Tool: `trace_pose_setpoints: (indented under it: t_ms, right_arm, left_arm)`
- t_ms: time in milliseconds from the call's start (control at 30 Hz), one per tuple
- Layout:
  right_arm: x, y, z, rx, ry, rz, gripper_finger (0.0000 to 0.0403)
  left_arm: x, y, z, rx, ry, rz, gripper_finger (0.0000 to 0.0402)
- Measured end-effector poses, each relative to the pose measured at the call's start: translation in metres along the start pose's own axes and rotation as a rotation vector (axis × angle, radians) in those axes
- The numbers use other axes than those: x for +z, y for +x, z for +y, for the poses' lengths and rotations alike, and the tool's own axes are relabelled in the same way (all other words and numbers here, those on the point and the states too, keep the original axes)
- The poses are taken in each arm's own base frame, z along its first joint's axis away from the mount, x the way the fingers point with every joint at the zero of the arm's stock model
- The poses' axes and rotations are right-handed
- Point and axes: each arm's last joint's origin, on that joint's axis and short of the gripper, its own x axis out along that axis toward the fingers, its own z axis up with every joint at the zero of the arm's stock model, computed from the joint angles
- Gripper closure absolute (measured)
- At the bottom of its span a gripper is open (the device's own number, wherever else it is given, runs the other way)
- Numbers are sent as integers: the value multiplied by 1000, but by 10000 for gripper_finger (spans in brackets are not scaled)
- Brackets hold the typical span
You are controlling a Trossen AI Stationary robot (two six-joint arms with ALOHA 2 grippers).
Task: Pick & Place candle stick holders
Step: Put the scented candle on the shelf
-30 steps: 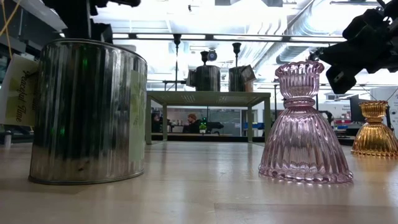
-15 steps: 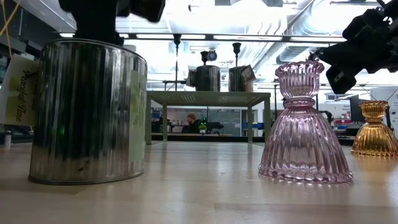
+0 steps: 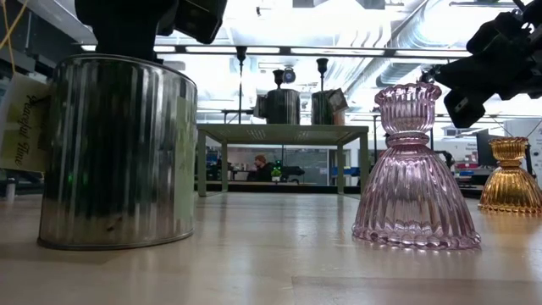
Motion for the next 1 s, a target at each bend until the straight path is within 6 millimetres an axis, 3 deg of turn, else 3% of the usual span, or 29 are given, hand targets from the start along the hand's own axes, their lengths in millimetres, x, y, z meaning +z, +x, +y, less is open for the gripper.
trace_pose_setpoints:
  t_ms: [500,1000]
  right_arm:
    - [0,0,0,0,0,0,359]
    - [0,0,0,-1,0,1,359]
  left_arm:
    - [-2,10,0,23,-1,59,250]
    - [-2,20,3,37,-4,75,262]
